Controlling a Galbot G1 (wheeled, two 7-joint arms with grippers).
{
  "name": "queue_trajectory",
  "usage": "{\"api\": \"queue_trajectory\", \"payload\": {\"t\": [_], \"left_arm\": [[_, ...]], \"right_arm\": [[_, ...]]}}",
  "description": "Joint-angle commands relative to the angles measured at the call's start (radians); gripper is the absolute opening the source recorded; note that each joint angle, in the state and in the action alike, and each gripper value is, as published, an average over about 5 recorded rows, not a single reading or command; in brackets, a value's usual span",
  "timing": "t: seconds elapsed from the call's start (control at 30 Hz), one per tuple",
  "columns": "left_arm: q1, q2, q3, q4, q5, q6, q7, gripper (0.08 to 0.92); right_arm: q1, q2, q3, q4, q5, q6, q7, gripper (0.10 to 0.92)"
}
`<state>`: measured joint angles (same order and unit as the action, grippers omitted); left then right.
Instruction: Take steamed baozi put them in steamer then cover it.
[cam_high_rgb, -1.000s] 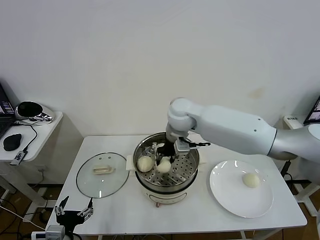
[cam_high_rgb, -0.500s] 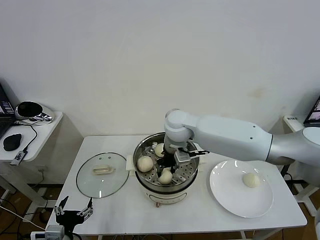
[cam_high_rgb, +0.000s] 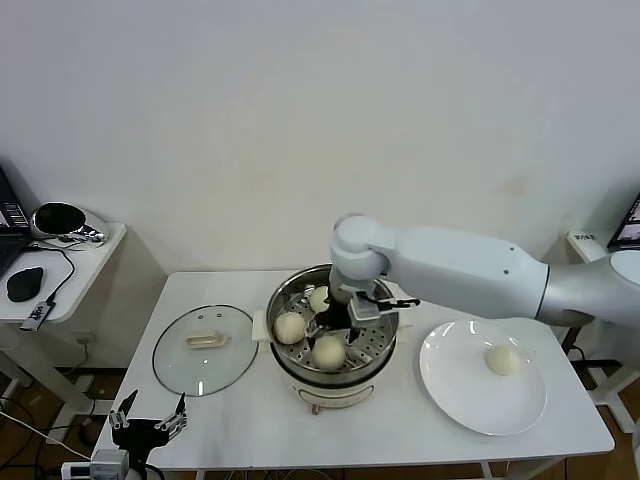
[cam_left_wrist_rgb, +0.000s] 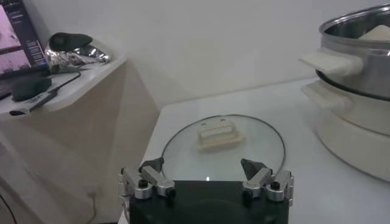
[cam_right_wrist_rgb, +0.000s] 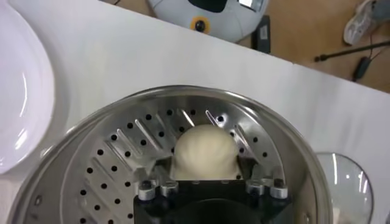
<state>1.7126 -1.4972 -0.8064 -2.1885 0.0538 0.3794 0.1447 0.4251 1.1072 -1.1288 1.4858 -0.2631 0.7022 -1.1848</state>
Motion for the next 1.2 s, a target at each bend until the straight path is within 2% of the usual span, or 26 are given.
{"api": "queue_trajectory", "payload": {"t": [0.03, 0.23, 0.33, 0.43, 0.53, 0.73, 1.0, 1.2], "left_arm": [[0.002, 0.005, -0.001, -0.012, -0.005, 0.003, 0.004, 0.823], [-0.002, 0.014, 0.005, -0.015, -0.011, 0.007, 0.01, 0.823], [-0.002, 0.015, 0.011, -0.017, -0.013, 0.008, 0.011, 0.823], [0.004, 0.013, 0.016, -0.023, -0.014, 0.009, 0.011, 0.823], [0.006, 0.007, 0.019, -0.026, -0.016, 0.011, 0.013, 0.823], [0.001, 0.009, 0.02, -0.031, -0.017, 0.017, 0.016, 0.823], [0.01, 0.024, -0.003, -0.032, -0.027, 0.018, 0.014, 0.823], [0.016, 0.02, -0.003, -0.023, -0.025, 0.019, 0.012, 0.823]], "right_arm": [[0.091, -0.091, 0.063, 0.02, 0.157, -0.176, -0.081, 0.82], [0.168, -0.281, 0.109, 0.064, 0.308, -0.627, -0.179, 0.823], [0.147, -0.379, 0.109, 0.051, 0.333, -0.816, -0.196, 0.823], [0.105, -0.475, 0.123, 0.034, 0.348, -0.971, -0.195, 0.823], [0.064, -0.557, 0.142, 0.032, 0.352, -1.063, -0.187, 0.823], [-0.083, -0.645, 0.252, 0.022, 0.264, -1.137, -0.167, 0.823], [-0.41, -0.657, 0.514, -0.066, 0.107, -1.065, -0.153, 0.823], [-0.53, -0.625, 0.62, -0.112, 0.017, -1.01, -0.142, 0.823]]}}
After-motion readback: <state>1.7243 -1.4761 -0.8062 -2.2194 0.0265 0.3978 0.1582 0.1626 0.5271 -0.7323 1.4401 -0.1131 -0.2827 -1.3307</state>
